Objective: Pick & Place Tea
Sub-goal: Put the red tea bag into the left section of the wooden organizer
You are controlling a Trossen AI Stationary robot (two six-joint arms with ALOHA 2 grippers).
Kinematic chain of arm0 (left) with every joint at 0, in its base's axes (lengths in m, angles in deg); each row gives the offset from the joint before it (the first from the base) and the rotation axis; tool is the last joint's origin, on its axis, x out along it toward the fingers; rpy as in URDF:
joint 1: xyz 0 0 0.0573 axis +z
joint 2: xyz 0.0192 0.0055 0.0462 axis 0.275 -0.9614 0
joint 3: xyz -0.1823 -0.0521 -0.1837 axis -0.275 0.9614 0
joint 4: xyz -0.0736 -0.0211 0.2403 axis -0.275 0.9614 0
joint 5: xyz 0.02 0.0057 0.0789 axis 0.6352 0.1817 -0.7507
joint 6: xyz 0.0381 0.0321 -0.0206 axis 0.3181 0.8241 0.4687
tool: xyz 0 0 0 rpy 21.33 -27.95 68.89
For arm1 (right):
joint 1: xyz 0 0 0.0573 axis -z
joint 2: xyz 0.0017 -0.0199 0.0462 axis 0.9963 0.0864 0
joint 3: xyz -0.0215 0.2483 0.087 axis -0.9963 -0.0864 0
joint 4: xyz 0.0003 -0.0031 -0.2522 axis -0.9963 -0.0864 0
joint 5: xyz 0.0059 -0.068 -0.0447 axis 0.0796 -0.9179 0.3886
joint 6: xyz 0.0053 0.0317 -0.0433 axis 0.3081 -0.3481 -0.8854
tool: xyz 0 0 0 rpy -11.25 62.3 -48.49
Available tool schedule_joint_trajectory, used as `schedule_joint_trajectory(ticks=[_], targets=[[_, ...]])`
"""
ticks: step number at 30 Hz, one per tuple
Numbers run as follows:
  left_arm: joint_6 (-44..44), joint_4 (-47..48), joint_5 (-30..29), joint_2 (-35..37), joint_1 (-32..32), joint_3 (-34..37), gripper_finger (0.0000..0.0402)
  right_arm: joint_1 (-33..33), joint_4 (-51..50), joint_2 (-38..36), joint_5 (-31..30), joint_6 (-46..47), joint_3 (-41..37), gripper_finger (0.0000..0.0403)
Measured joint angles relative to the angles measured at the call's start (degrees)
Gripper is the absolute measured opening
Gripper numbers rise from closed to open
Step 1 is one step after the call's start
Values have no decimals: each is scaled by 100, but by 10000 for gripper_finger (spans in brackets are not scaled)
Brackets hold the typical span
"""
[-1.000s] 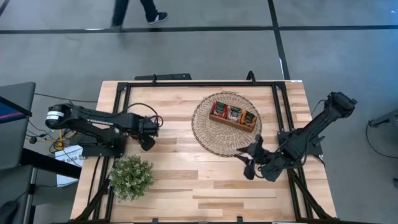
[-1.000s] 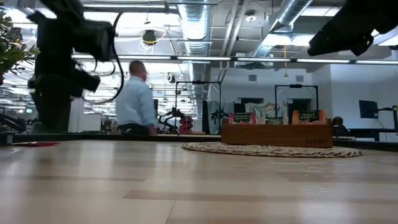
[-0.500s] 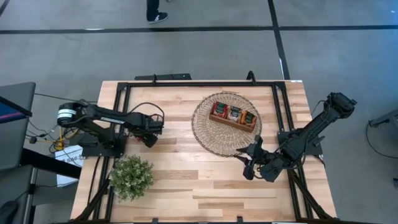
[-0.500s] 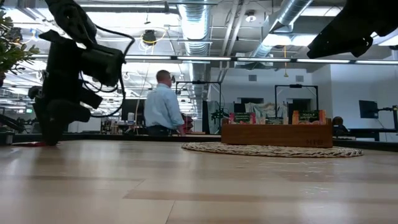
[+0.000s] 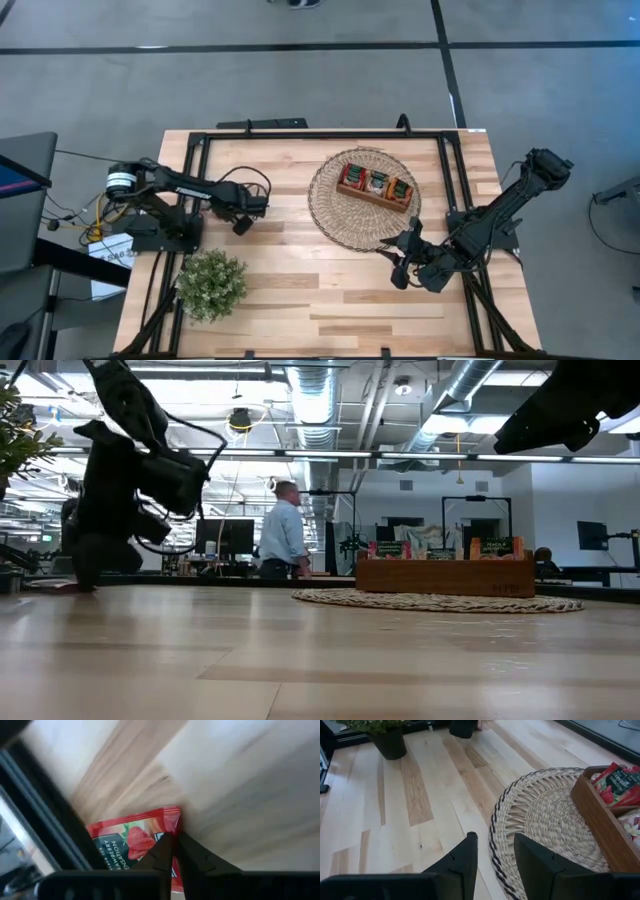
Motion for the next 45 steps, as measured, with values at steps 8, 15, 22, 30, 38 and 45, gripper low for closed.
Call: schedule_joint_trajectory(ticks=[8, 15, 22, 30, 38, 45], targets=[[305, -31, -45, 181, -213, -471, 2, 0, 0, 0, -30, -2, 0, 118], [1171, -1600, 442, 532, -742, -1008, 1, 0, 9, 203, -68, -126, -2, 118], [2710, -4825, 2007, 519, -1066, -1024, 1, 269, 748, 1118, -78, -671, -4, 118], [4894, -6822, 2978, 259, -1529, -1027, 0, 960, 2895, 1772, 712, -1531, 0, 138], [7125, -6936, 502, -288, -2388, -1026, 0, 1651, 3529, 1637, 1631, -1076, -4, 219], [8777, -7836, -1582, -1198, -2759, -1026, 0, 2317, 3799, 1701, 1609, -613, -6, 232]])
